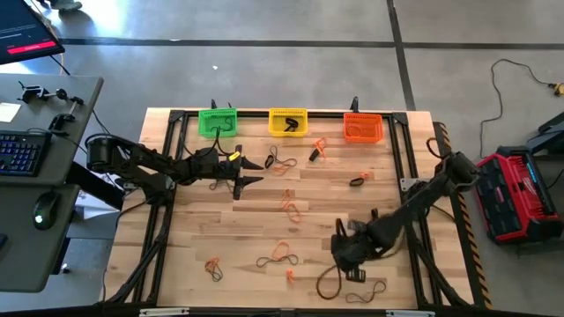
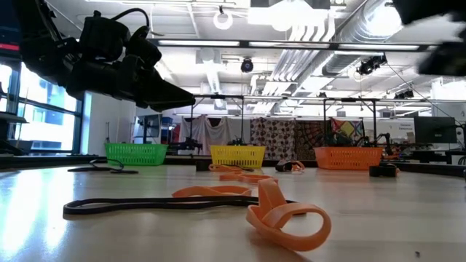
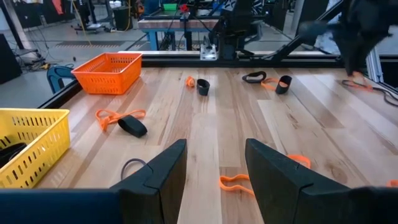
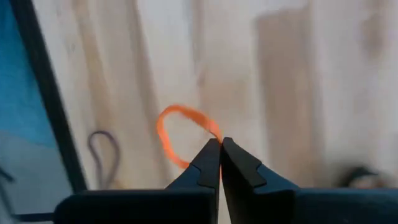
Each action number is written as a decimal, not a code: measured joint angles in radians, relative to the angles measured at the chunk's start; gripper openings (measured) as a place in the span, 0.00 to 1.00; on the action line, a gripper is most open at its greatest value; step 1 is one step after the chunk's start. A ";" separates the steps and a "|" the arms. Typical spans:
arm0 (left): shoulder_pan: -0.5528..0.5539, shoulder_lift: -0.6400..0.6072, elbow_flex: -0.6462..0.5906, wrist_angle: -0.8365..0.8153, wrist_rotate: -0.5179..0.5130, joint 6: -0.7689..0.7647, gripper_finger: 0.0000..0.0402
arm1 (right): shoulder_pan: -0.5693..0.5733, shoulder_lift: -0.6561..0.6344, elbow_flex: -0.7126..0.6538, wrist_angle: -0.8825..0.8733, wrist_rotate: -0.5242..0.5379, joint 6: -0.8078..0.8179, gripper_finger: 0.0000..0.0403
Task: Sort rubber bands into baskets
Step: Put the orange rubber band into the orange bin, then put the black rubber band into the yellow bin
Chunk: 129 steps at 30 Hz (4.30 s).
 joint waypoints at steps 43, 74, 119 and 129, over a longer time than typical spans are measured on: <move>0.000 0.000 0.000 0.000 0.000 0.016 0.39 | -1.517 -0.253 -0.322 0.363 0.253 -0.462 0.00; 0.000 0.000 0.000 -0.004 0.000 0.020 0.39 | -1.603 -0.154 -0.340 0.389 0.399 -0.333 0.00; 0.000 0.000 0.000 -0.010 0.000 0.019 0.39 | -1.502 -0.072 -0.203 0.394 0.295 -0.552 0.18; 0.000 0.000 0.000 -0.029 0.000 0.015 0.39 | -1.451 -0.080 -0.228 0.566 0.249 -0.571 0.03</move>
